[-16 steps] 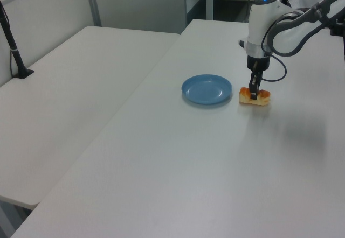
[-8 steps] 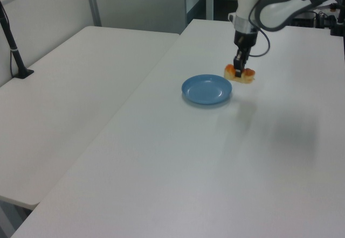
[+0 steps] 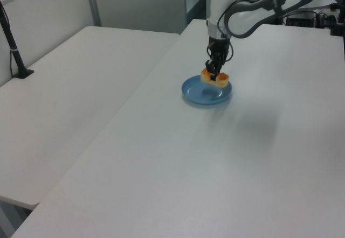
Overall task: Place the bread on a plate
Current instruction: 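Lift the bread and carry it over the blue plate, then lower the bread onto the plate and open the gripper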
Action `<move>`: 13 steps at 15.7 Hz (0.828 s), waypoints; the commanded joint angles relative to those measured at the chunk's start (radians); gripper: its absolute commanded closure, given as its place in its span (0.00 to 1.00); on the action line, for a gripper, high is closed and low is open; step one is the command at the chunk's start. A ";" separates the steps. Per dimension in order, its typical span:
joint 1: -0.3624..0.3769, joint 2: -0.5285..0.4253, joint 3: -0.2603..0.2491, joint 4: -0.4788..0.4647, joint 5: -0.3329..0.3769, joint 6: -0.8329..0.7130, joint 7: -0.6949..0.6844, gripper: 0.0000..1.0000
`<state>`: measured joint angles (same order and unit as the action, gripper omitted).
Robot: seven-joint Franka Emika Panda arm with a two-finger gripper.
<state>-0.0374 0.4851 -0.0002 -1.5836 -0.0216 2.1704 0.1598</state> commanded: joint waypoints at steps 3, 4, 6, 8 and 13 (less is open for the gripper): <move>0.016 0.067 -0.004 0.093 0.000 -0.044 0.061 0.74; 0.014 0.072 -0.004 0.093 0.002 -0.044 0.061 0.52; 0.014 0.069 -0.004 0.093 0.000 -0.044 0.088 0.09; 0.014 0.069 -0.004 0.093 -0.014 -0.043 0.104 0.05; 0.014 0.063 -0.003 0.091 -0.020 -0.041 0.106 0.00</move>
<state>-0.0323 0.5502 0.0005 -1.5165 -0.0253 2.1685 0.2386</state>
